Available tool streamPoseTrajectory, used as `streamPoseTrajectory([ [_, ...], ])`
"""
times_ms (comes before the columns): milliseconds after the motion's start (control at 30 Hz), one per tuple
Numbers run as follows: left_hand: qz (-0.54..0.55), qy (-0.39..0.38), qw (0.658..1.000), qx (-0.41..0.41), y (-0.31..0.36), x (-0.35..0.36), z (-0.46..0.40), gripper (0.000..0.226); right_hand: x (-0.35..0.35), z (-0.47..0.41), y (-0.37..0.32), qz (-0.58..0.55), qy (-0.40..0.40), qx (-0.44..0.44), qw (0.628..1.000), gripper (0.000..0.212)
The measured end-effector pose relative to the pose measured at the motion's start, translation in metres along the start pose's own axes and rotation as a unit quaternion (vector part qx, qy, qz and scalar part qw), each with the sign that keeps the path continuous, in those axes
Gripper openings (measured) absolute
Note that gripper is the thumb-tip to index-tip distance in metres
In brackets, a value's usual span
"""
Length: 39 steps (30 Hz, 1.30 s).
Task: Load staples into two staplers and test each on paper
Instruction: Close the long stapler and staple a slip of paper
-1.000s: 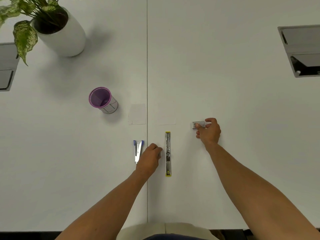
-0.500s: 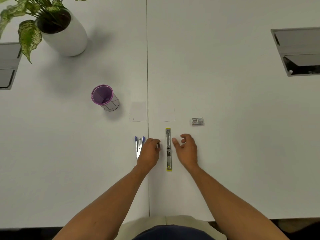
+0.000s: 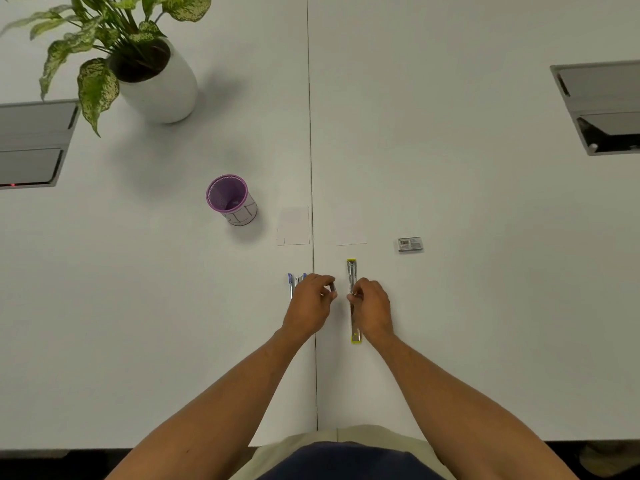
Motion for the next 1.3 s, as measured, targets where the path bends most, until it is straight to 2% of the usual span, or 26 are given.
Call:
streamPoseTrajectory([
  [100, -0.002, -0.007, 1.0, 0.002, 0.002, -0.004, -0.003, 0.028, -0.004, 0.002, 0.001, -0.036, -0.001, -0.006, 0.999, 0.009],
  [200, 0.009, -0.002, 1.0, 0.004, 0.003, -0.007, -0.006, 0.028, -0.006, 0.005, 0.005, -0.144, -0.009, 0.022, 0.989, 0.008],
  [267, 0.022, -0.002, 1.0, 0.003, 0.004, -0.008, -0.005, 0.027, -0.006, 0.009, 0.006, -0.247, -0.018, 0.051, 0.967, 0.01],
  [333, 0.036, -0.002, 0.999, -0.005, 0.004, -0.007, -0.004, 0.027, -0.006, 0.014, 0.003, -0.361, -0.032, 0.073, 0.929, 0.013],
  [400, 0.059, 0.009, 0.998, -0.021, 0.002, -0.009, -0.001, 0.028, -0.01, 0.017, -0.003, -0.415, -0.037, 0.077, 0.906, 0.011],
  [567, 0.11, 0.05, 0.991, -0.058, -0.003, -0.017, 0.006, 0.028, -0.026, 0.02, -0.016, -0.407, -0.043, 0.044, 0.911, 0.011],
  [700, 0.12, 0.048, 0.991, -0.02, 0.013, -0.02, 0.007, 0.027, -0.028, 0.023, -0.021, -0.366, -0.061, 0.036, 0.928, 0.012],
  [867, 0.077, 0.013, 0.996, 0.03, 0.037, -0.016, 0.007, 0.029, -0.027, 0.029, -0.028, -0.33, -0.07, 0.017, 0.941, 0.014],
  [1167, 0.008, -0.015, 0.999, 0.029, 0.046, -0.018, 0.001, 0.022, -0.03, 0.035, -0.027, -0.327, -0.073, 0.013, 0.942, 0.013],
  [1300, 0.005, -0.015, 1.0, 0.018, 0.048, -0.018, -0.002, 0.027, -0.033, 0.036, -0.029, -0.323, -0.066, 0.004, 0.944, 0.013],
])
Point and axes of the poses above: each hand's wrist, its own z-axis away from the middle knuckle, its own x-axis out of the palm, y = z × x, the point moved 9 cm from there along -z, towards the middle knuckle, and after that the axes turned 1 degree about y, right-handed, at the moved point
